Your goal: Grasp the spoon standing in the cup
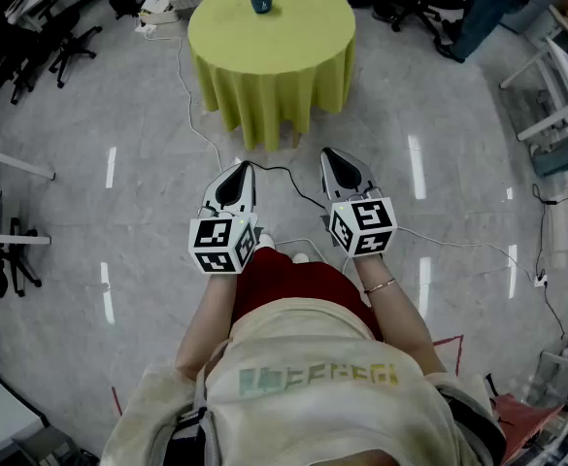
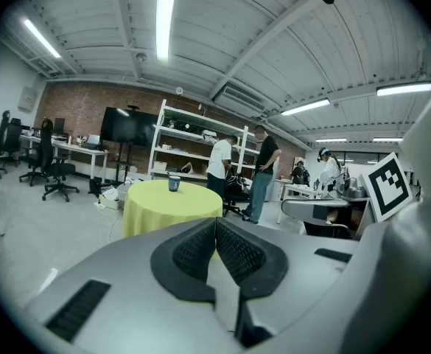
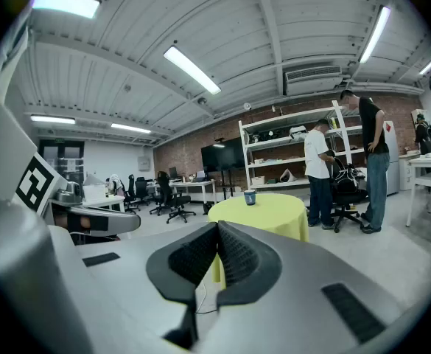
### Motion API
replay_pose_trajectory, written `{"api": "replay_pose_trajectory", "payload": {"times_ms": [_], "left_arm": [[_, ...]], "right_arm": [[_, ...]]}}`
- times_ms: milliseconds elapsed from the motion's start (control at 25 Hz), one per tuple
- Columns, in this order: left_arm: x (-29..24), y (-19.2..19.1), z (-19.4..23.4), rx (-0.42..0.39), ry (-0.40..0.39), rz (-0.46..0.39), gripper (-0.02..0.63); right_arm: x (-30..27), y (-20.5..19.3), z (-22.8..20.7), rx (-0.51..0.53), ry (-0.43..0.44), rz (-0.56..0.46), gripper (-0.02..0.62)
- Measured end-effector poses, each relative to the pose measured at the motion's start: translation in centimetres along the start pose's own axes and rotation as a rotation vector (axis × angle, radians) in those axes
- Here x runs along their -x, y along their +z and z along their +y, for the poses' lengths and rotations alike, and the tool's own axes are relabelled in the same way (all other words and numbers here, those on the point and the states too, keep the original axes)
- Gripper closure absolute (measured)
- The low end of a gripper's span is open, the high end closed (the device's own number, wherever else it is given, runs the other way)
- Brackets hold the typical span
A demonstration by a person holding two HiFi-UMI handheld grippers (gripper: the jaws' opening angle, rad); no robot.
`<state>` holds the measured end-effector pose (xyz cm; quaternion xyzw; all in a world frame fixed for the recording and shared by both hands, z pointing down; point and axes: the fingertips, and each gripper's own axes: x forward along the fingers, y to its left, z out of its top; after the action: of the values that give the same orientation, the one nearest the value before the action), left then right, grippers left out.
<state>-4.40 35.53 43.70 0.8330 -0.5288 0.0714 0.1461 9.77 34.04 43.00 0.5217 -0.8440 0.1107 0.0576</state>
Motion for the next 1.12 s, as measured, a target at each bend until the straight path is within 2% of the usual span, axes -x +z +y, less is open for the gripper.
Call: {"api": "replay_pose_trajectory", "payload": {"times_ms": [600, 880, 1120], "left_arm": [[0.6, 1.1, -1.5, -0.019, 0.012, -0.025, 0.58], [-2.2, 2.3, -0.1, -0.02, 0.004, -0.04, 0.58], [-7.0, 3.7, 1.7, -0.026, -0.008, -0.04, 0.58]], "right_arm": [[1.4, 0.7, -0.8, -0.026, 0.023, -0.024, 0.557], [-1.1, 1.8, -2.5, -0.034, 0.005, -0.038, 0.557], [-5.3, 3.4, -4.7, -0.023, -0.005, -0.048, 0.557]]}}
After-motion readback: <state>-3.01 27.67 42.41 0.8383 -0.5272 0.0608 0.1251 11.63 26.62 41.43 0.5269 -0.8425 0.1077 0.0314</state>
